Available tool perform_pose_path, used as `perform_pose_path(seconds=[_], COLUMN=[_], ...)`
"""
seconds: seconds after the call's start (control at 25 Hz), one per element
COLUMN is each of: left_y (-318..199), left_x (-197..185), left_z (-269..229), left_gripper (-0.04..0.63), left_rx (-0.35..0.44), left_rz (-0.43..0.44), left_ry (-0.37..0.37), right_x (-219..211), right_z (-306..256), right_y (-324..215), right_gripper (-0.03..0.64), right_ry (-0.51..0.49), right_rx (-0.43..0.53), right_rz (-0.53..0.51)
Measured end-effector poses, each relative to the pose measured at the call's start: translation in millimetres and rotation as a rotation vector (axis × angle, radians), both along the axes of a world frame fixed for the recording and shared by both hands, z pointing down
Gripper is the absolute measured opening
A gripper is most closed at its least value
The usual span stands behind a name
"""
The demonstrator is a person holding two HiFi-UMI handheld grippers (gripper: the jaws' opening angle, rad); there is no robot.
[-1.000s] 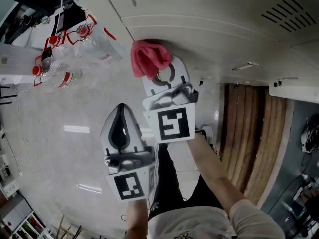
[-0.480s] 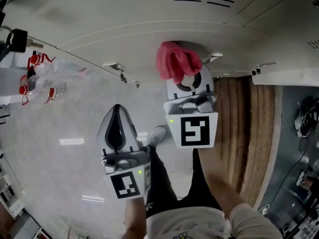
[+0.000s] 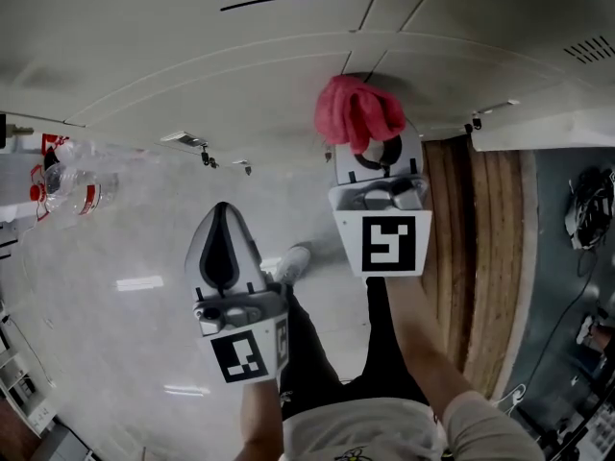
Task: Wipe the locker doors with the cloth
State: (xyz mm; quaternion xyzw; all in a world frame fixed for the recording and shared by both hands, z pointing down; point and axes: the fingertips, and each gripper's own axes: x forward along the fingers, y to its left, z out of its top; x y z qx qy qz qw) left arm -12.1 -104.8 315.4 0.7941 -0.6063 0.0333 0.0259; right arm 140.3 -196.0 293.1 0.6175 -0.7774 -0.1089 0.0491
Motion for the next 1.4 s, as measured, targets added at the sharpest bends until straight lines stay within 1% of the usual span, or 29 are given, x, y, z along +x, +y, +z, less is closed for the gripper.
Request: perform_pose_path(seconds=[0.24,0.4,0.52,0.64,0.72,0.84,0.96,1.12,1.24,1.4], left_y=[1.2,4.8,9.3,14.1,20.9,30.9,37.9,45.5,52.8,51.2], left_x=[-8.3,-24.0,-40.5,-61.1,-76.1,-95.2,-109.8,-125.0,-132.6,-136.5], left_z=[5.0,10.6,16.4,29.9,42.5,58.8,75.1,81.6,85.9,80.4], left_gripper=[0.017,0.017,0.017,0.017,0.017,0.017,0.017,0.017,0.017,0.017], left_rx=[-0.001,-0.006,-0.008,-0.011,-0.03,-0.064,-0.09,-0.074,-0.11,-0.09], left_rz=[-0.019,-0.05,-0.088,-0.125,-0.147,-0.177,-0.191,-0.208,-0.223,-0.238], left_ry=[0.003,-0.008,-0.001,0.001,-0.015,-0.034,-0.039,-0.051,-0.049,-0.038], right_x=[6.1,-9.3,-45.6,-97.8,-136.0,-184.0,-214.7,-240.1,-252.7,-257.9], right_z=[1.2,-3.1,0.1,18.1,34.5,60.2,78.3,94.4,100.6,102.1], right_y=[-0.2,7.2,18.6,27.1,32.5,35.2,23.6,7.5,1.1,-7.8], right_gripper=[0.031,0.031,0.031,0.031,0.031,0.031,0.031,0.031,0.031,0.031], right_ry=[-0.003,-0.01,-0.04,-0.089,-0.122,-0.122,-0.105,-0.063,-0.016,0.023], right_rx=[-0.004,0.002,0.0,-0.026,-0.055,-0.087,-0.09,-0.098,-0.101,-0.093], right_rz=[0.012,-0.019,-0.099,-0.205,-0.28,-0.357,-0.382,-0.4,-0.41,-0.405])
